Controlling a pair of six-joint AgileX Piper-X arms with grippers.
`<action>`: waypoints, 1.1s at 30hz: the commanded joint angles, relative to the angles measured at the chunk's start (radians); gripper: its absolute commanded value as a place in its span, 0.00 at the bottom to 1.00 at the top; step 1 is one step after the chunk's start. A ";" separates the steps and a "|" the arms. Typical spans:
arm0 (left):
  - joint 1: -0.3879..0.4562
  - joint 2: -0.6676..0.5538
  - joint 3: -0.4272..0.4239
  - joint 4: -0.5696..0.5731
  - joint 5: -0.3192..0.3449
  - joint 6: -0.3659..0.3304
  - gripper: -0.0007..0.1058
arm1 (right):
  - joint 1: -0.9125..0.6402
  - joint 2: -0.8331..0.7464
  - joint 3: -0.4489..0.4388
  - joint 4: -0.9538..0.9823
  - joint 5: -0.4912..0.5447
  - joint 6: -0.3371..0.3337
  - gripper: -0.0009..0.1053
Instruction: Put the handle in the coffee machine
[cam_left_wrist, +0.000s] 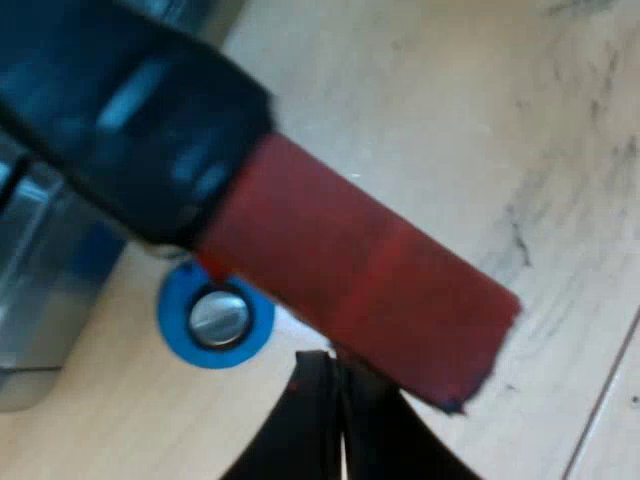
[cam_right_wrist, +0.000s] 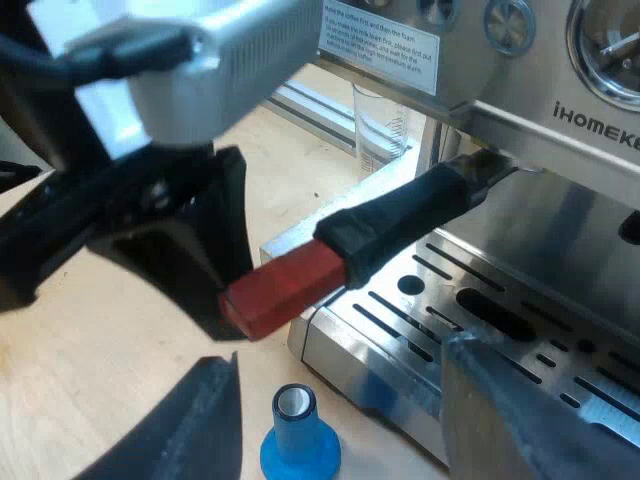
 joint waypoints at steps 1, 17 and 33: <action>-0.059 -0.004 -0.012 -0.061 0.222 -0.005 0.01 | 0.003 -0.008 -0.012 -0.003 -0.004 -0.013 0.46; -0.111 -0.004 -0.012 -0.257 0.189 -0.008 0.01 | 0.003 -0.008 -0.012 0.048 -0.004 -0.013 0.46; -0.111 -0.004 -0.012 -0.296 0.181 -0.111 0.01 | 0.003 -0.008 -0.012 0.049 -0.004 -0.006 0.46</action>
